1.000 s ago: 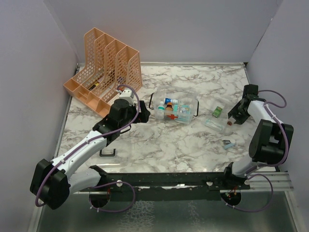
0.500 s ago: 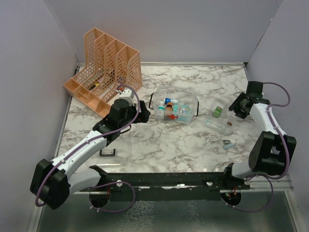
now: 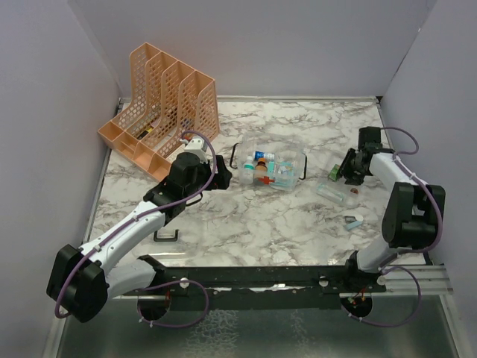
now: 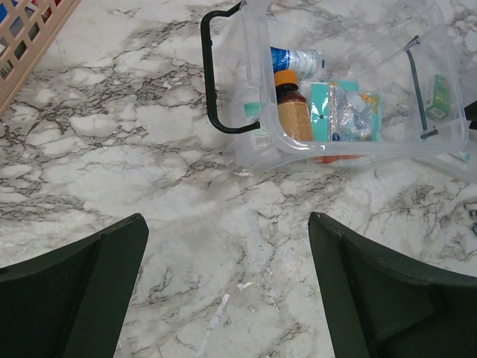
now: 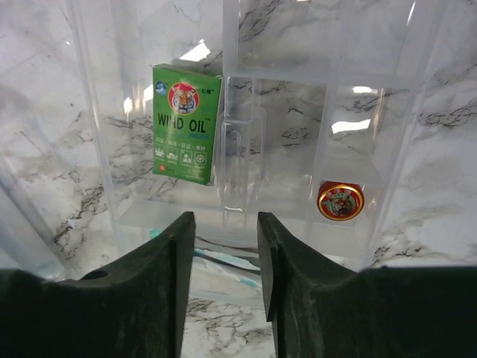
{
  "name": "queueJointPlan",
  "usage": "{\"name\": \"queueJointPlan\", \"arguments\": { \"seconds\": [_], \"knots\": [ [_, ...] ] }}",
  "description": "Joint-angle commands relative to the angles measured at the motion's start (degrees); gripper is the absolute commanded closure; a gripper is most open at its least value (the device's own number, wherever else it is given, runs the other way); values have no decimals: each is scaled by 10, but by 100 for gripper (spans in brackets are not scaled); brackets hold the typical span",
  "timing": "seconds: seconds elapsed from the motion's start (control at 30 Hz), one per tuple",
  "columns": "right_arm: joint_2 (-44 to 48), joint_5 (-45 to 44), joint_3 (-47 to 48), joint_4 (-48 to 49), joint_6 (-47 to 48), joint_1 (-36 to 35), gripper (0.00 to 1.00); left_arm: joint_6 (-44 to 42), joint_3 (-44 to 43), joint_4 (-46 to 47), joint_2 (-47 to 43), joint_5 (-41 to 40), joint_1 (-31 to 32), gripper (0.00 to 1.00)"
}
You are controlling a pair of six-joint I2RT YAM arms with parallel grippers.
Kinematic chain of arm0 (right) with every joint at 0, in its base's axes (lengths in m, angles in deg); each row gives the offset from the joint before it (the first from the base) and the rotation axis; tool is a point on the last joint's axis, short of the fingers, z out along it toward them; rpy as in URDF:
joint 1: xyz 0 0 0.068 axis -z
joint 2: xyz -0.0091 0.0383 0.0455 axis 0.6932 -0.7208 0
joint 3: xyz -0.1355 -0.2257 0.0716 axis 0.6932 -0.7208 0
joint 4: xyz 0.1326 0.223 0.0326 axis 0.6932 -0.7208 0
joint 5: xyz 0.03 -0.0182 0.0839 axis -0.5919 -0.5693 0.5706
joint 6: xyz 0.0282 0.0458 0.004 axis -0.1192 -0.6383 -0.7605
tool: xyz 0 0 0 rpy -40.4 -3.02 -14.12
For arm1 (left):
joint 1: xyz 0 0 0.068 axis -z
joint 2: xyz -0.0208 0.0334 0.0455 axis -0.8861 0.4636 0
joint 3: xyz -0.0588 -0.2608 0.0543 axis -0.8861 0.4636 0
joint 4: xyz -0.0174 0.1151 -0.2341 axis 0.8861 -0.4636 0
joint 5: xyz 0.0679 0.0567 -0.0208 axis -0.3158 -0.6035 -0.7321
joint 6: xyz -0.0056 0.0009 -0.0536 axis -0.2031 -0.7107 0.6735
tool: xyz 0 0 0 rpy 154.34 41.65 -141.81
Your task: Organize the medicine kit
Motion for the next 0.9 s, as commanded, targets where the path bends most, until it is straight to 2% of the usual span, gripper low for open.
{"name": "queueJointPlan", "arguments": {
  "seconds": [0.0,0.33,0.47,0.63,0.87],
  "knots": [
    [-34,-33,32,-21,12,-17,64,-4,-9,12,-2,0,4,7],
    [-61,-79,36,-38,6,-18,71,-5,-9,12,-2,-2,4,7],
    [-71,-86,37,-36,6,-18,70,-4,-6,15,-3,-2,4,7],
    [-85,-52,35,-14,9,-19,66,-1,-4,22,-5,-1,5,7],
    [-109,-55,48,-14,10,-19,68,3,-9,24,4,-2,5,7]
  ]
}}
